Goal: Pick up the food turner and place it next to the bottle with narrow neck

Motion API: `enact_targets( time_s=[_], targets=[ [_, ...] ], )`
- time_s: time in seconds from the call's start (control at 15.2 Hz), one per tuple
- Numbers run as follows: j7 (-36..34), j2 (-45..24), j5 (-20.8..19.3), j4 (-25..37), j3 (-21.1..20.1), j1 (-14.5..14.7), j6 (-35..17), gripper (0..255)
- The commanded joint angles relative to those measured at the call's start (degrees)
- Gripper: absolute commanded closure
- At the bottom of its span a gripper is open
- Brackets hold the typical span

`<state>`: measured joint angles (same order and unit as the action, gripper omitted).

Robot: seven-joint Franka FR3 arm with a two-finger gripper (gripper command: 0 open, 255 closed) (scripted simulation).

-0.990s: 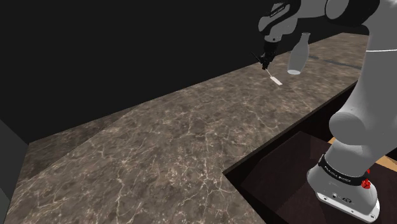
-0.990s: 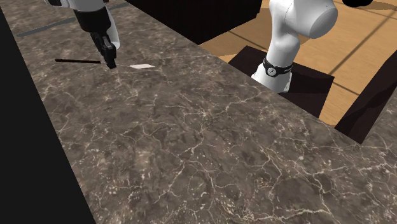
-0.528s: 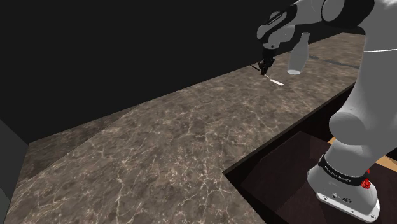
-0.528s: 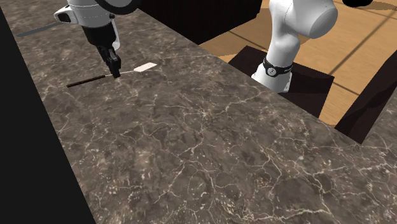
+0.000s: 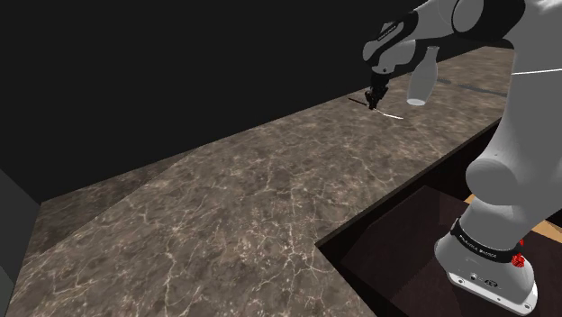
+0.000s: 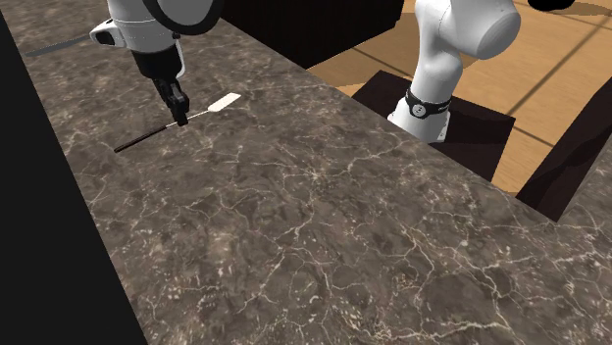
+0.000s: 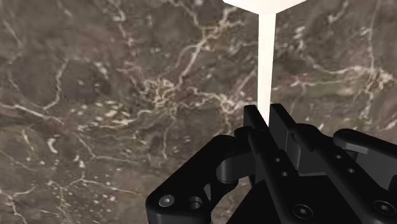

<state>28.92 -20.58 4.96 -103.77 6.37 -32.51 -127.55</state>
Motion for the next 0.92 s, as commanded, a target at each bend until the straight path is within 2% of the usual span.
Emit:
enact_targets(
  time_s=[0.0,0.07,0.13,0.46,0.73,0.86],
  targets=[
    [0.00,0.00,0.00,-0.01,0.00,0.00,-0.02,255],
    [0.00,0.00,0.00,-0.01,0.00,0.00,-0.01,255],
    [0.00,0.00,0.00,-0.01,0.00,0.00,-0.01,0],
    [0.00,0.00,0.00,-0.01,0.00,0.00,-0.01,0],
    [-0.42,3.48,-0.65,2.54,0.29,0.07,5.98,0],
    [-0.42,3.48,-0.65,2.53,0.29,0.07,5.98,0]
  ],
)
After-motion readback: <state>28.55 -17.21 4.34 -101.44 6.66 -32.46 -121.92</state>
